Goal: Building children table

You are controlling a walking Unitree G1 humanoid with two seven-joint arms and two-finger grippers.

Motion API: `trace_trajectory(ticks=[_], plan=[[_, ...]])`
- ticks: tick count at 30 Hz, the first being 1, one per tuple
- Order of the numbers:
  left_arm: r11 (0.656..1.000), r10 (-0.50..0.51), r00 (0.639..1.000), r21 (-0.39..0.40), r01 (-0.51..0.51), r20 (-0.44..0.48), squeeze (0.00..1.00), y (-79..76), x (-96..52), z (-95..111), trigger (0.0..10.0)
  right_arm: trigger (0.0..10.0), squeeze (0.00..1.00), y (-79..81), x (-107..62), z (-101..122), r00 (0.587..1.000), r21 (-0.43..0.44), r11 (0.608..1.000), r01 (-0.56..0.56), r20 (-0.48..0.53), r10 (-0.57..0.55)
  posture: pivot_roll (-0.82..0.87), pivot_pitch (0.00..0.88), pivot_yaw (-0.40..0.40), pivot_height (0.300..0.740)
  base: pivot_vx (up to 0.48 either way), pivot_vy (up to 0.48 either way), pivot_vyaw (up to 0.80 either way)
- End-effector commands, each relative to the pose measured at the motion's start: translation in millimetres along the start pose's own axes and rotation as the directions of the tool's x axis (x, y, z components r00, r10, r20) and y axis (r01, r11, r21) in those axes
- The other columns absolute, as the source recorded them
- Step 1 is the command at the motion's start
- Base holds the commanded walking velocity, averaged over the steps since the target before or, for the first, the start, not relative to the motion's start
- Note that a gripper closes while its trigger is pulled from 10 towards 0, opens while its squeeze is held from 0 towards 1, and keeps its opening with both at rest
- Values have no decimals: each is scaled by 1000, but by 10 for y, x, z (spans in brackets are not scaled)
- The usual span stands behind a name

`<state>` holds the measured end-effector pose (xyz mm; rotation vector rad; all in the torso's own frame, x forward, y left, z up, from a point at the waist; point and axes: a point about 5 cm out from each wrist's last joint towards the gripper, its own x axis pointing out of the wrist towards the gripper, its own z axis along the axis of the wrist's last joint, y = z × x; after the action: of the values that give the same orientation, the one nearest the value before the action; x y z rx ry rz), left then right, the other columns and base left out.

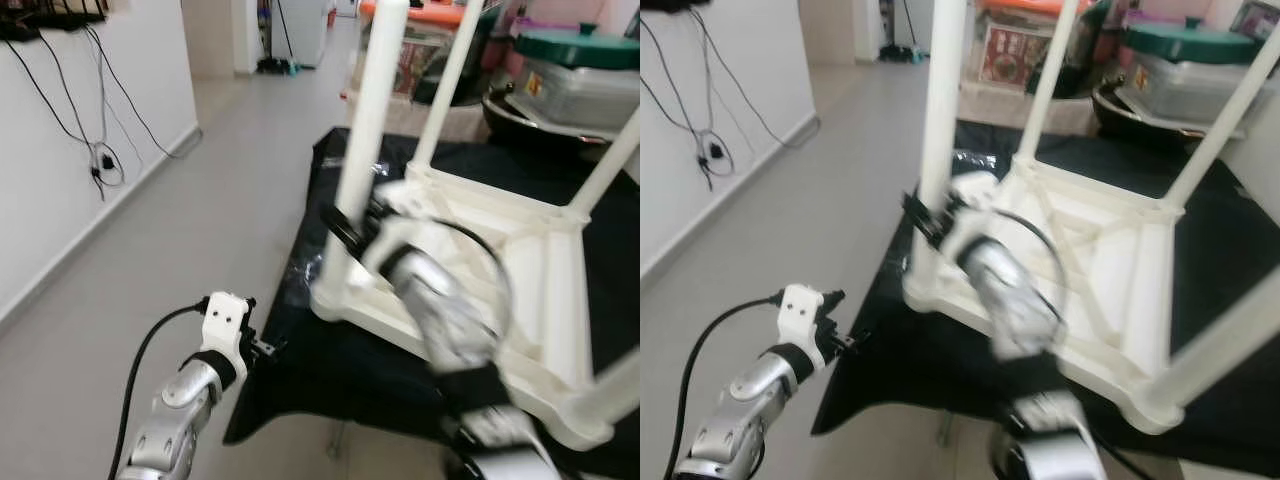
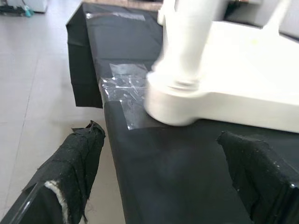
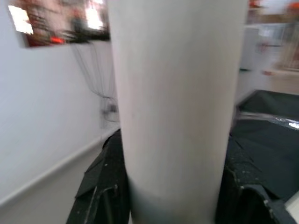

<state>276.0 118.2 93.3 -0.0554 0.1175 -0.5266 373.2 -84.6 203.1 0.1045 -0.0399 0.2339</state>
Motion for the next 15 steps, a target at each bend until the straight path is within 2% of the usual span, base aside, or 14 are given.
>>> trace_trajectory(ticks=[1, 2, 3, 4, 6, 7, 9, 11, 14, 15], plan=[[1000, 14, 1000, 14, -13, -15, 0, 18, -28, -14, 10000, 0, 0, -517, -150, -462, 917, -7, 938, 346, -208, -339, 66, 0, -118, 740, 0, 0, 0], [1000, 15, 1000, 16, -15, -13, 0, 25, -35, -6, 10000, 0, 0, -795, -316, -631, 806, -33, 842, 539, -268, -527, 70, 0, -121, 740, 0, 0, 0], [1000, 15, 1000, 16, -15, -13, 0, 25, -35, -6, 10000, 0, 0, -795, -316, -631, 806, -33, 842, 539, -268, -527, 70, 0, -121, 740, 0, 0, 0], [1000, 25, 1000, 13, -25, -14, 0, 58, -66, -9, 10000, 0, 0, -1115, -610, -781, 649, -95, 695, 713, -286, -705, 50, 0, -109, 740, 0, 0, 0], [1000, 25, 1000, 13, -25, -14, 0, 58, -66, -9, 10000, 0, 0, -1115, -610, -781, 649, -95, 695, 713, -286, -705, 50, 0, -109, 740, 0, 0, 0], [999, 31, 999, 10, -31, -16, 0, 76, -80, -16, 10000, 0, 0, -1183, -692, -791, 623, -114, 666, 737, -269, -735, 50, 0, -109, 740, 0, 0, 0], [999, 31, 999, 10, -31, -16, 0, 76, -80, -16, 10000, 0, 0, -1183, -692, -791, 623, -114, 666, 737, -269, -735, 50, 0, -109, 740, 0, 0, 0], [1000, 23, 1000, 5, -23, -21, 0, 56, -56, -35, 10000, 0, 0, -1369, -975, -760, 538, -215, 571, 793, -194, -820, 9, 0, -93, 740, 0, 0, 0], [1000, 23, 1000, 5, -23, -21, 0, 56, -56, -35, 10000, 0, 0, -1369, -975, -760, 538, -215, 571, 793, -194, -820, 9, 0, -93, 740, 0, 0, 0], [1000, 15, 1000, 5, -15, -18, 0, 31, -29, -25, 10000, 157, 0, -1425, -1083, -757, 499, -257, 530, 808, -180, -848, 10, 0, -89, 740, 0, 0, 0]])
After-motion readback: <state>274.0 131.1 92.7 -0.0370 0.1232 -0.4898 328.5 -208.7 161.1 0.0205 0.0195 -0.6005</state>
